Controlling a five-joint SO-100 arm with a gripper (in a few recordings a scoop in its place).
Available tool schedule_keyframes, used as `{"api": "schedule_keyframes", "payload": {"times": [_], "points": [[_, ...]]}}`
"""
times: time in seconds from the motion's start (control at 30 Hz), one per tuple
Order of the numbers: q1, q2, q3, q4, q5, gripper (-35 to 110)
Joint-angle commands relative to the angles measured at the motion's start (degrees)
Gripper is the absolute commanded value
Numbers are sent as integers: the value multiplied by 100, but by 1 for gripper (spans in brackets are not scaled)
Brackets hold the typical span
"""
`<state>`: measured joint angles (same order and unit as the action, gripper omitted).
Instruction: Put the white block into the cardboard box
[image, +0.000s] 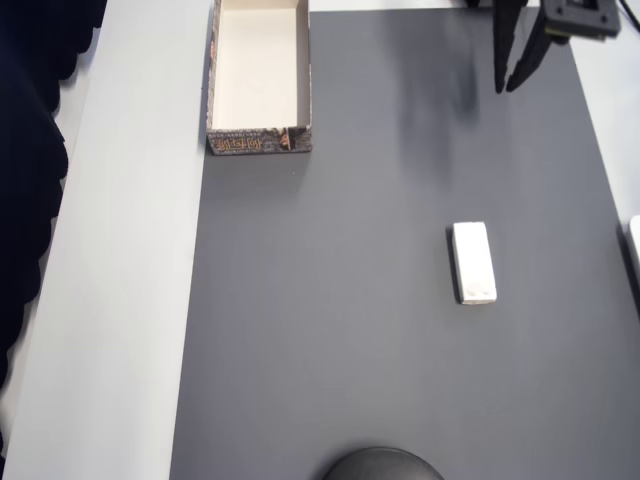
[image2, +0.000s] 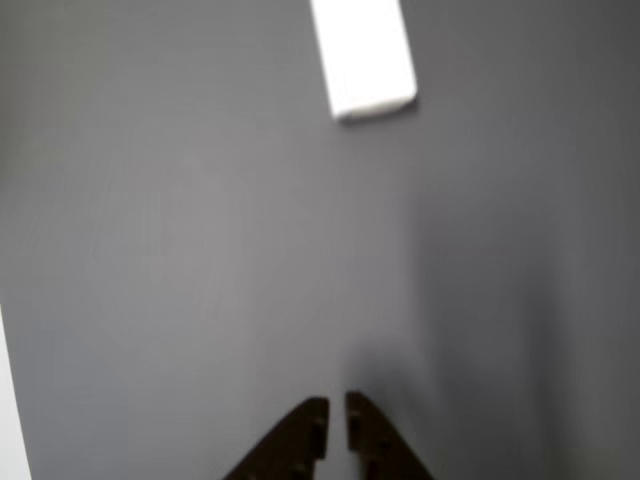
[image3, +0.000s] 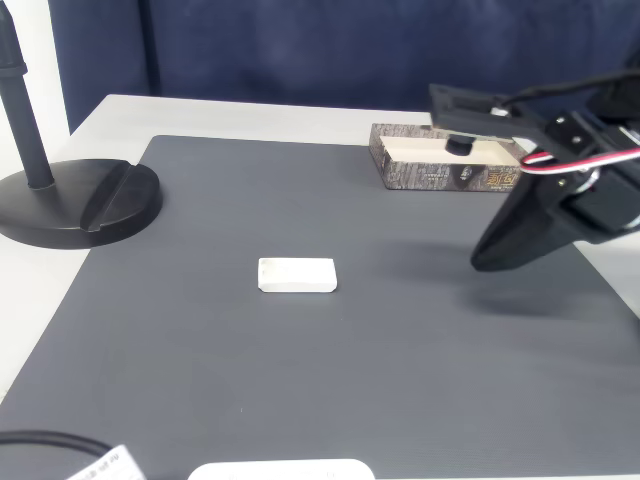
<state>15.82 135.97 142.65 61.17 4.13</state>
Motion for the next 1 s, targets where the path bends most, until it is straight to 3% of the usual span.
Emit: {"api": "schedule_keyframes", "payload": {"times": [0.0, 0.6, 0.97], "points": [[176, -712, -1125, 237, 97, -2], [237, -3384, -3647, 211, 519, -2], [193, -4843, -5396, 967, 686, -2]]}}
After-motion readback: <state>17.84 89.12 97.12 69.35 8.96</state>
